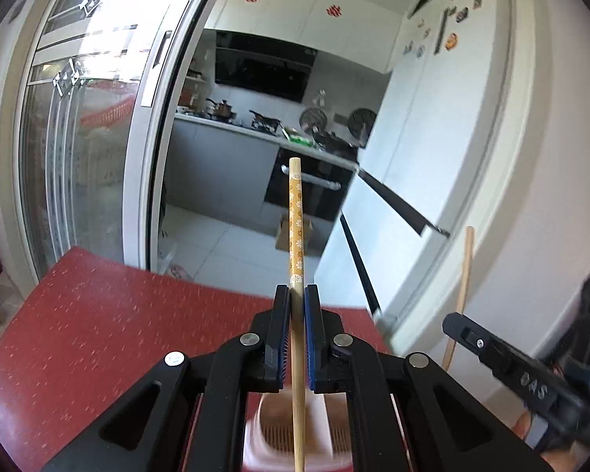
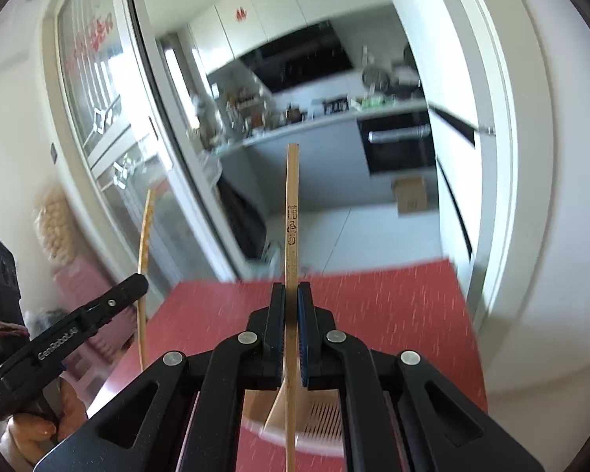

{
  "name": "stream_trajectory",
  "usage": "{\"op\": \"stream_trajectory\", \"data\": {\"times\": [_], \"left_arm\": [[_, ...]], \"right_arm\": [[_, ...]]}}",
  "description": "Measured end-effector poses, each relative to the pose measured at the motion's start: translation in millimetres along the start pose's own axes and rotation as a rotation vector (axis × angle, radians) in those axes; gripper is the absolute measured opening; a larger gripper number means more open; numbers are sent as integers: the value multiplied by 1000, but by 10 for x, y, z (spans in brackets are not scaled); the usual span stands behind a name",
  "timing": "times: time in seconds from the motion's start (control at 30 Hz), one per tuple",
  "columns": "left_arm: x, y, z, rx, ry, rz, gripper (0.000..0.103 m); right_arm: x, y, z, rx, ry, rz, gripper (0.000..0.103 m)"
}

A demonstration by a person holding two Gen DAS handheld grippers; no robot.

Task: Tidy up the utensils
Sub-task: 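Carry the chopsticks to the pink holder with both grippers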

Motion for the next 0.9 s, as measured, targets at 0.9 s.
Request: {"op": "stream_trajectory", "data": {"times": [0.9], "left_arm": [[600, -134, 936, 97, 23, -147, 37]], "right_arm": [[673, -89, 936, -335, 50, 88, 6]]}}
Point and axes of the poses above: each gripper's, at about its wrist camera, not at the fingertips, and x roughly the way its jaws point, y to its right, z to its underside, the point moved 9 cm from there along x, roughly the way its jaws point, and after that the axes turned 1 degree about -y, right-handed, at the moved point
